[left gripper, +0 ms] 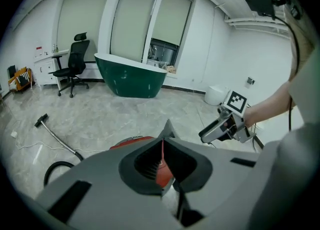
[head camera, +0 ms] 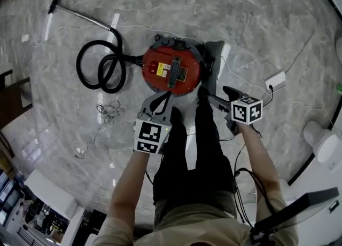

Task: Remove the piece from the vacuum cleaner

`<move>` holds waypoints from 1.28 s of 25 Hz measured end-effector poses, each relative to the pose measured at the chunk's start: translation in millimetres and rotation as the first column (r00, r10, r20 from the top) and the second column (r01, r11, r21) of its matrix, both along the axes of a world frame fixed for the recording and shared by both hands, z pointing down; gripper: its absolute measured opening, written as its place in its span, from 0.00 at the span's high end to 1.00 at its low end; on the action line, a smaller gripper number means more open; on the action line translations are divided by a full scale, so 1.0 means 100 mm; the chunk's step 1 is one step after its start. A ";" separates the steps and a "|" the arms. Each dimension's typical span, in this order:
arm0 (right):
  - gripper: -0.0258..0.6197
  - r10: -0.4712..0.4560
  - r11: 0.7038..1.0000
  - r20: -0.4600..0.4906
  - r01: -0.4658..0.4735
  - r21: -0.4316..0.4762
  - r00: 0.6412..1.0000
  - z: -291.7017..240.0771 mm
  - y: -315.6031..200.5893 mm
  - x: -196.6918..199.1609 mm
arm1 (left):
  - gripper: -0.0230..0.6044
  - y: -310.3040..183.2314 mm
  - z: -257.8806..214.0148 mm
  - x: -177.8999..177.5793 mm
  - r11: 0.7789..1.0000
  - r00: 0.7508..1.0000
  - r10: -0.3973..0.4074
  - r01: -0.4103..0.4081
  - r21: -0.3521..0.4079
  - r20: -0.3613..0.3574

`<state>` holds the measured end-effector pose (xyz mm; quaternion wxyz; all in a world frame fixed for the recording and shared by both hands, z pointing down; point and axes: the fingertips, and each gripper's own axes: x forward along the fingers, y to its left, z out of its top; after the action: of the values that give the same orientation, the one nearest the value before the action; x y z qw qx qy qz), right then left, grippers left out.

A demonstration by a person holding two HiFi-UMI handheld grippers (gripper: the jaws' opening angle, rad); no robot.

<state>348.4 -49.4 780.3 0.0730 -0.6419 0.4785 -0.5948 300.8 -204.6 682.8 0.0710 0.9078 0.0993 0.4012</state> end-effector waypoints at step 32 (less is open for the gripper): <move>0.66 -0.054 0.948 0.021 0.058 -0.314 0.998 1.71 0.04 0.49 | 0.96 0.16 1.55 0.14 0.995 0.992 0.030 -0.040 0.088 0.120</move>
<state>397.9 -45.7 951.6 -0.0442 -0.6279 0.3951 -0.6691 314.8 -188.9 837.8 0.0288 0.8827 0.0926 0.4598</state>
